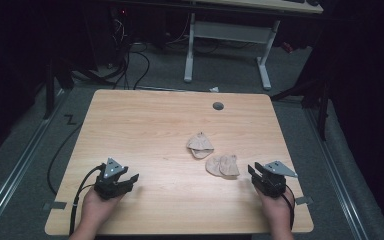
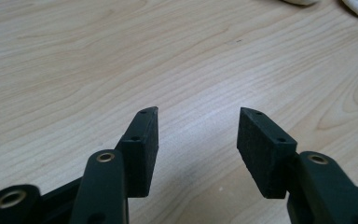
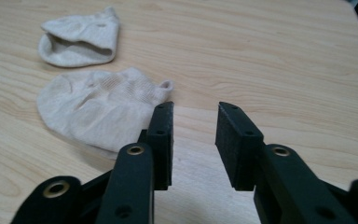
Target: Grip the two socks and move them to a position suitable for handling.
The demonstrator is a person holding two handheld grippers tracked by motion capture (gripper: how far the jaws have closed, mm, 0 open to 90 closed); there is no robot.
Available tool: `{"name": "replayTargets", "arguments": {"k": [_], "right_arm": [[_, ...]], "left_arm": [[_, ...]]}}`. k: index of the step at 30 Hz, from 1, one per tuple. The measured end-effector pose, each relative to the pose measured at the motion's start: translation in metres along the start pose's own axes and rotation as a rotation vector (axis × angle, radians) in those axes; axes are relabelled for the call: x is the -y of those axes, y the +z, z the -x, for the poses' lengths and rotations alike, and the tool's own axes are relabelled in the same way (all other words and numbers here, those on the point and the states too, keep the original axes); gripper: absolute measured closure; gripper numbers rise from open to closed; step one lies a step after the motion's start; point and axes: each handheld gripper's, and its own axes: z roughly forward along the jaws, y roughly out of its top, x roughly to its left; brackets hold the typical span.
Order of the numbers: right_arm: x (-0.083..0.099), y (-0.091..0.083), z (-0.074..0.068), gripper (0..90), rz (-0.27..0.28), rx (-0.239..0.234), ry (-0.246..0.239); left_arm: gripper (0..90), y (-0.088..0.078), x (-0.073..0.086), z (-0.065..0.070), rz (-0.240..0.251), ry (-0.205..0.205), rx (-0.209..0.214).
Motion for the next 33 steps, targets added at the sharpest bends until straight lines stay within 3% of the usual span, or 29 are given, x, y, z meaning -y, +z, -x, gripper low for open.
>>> {"name": "replayTargets", "arguments": {"k": [3, 6, 10, 20, 23, 26, 33], "right_arm": [[-0.003, 0.003, -0.004, 68.1, -0.011, 0.007, -0.001], [-0.01, 0.009, -0.014, 74.4, -0.011, 0.008, -0.004], [-0.022, 0.018, -0.032, 79.8, -0.011, -0.023, -0.052], [-0.043, 0.036, -0.047, 84.2, 0.004, -0.068, -0.08], [-0.043, 0.04, -0.048, 85.2, 0.0, -0.077, -0.077], [-0.038, 0.045, -0.051, 87.0, -0.027, -0.078, -0.104], [-0.03, 0.051, -0.05, 89.1, -0.081, -0.109, -0.091]], "left_arm": [[48.3, 0.0, 0.001, 0.0, -0.003, 0.007, -0.001], [48.2, 0.0, 0.002, 0.0, -0.002, 0.0, -0.002], [48.3, -0.001, 0.003, -0.001, 0.001, -0.006, -0.001], [48.5, -0.007, 0.006, -0.001, 0.014, -0.014, 0.009], [46.7, -0.008, 0.006, -0.001, 0.018, -0.015, 0.022], [45.0, -0.008, 0.004, -0.002, 0.018, -0.014, 0.03], [43.6, -0.008, 0.003, 0.002, 0.016, -0.009, 0.042]]}}
